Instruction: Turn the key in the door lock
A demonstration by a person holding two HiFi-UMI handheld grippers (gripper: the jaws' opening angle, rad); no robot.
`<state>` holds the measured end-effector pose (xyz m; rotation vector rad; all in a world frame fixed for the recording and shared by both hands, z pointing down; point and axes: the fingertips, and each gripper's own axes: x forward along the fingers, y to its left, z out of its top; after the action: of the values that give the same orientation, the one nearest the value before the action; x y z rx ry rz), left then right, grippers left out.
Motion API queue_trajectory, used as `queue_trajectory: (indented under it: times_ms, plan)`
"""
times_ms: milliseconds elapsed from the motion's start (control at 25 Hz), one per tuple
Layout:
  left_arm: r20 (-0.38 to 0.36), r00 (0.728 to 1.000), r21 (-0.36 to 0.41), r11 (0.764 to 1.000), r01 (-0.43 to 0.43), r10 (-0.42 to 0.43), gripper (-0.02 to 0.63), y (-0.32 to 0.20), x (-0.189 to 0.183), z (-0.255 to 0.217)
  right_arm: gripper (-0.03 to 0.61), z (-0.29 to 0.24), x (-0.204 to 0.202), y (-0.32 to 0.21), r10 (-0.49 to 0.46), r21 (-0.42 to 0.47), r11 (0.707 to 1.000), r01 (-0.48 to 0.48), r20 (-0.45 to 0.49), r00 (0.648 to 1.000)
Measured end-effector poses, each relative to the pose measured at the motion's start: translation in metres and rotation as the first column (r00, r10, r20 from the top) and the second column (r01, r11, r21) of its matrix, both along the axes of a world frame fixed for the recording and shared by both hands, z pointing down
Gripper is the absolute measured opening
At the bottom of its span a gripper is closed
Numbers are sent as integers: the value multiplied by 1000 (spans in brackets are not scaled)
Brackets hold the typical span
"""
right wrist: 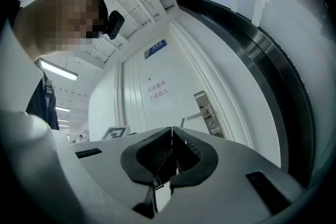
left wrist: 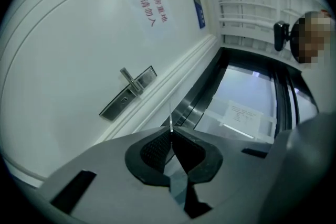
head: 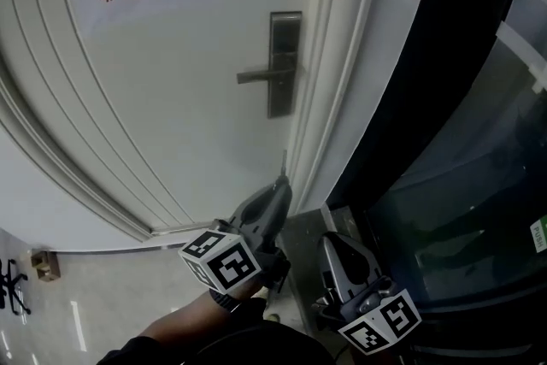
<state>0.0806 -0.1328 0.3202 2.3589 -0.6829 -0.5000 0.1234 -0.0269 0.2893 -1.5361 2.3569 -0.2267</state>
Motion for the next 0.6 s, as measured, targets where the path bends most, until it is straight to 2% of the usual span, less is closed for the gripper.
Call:
queue_trajectory:
  times_ms: [160,360,600]
  plan:
    - [-53,999,-65,998,-5,1,6,-47,13,8,17,1,11,-37,8,-2,1000,-8,-12,1000]
    - [-85,996,-120,993,-16,6,6,-100,31,17,17,1,23,-86,16,-11,1000,-16,-17,1000]
    - [-157,988,-250,968,-38,-2,6,-160,48,32,16,7,38,-136,30,-32,999,-30,-3,1000]
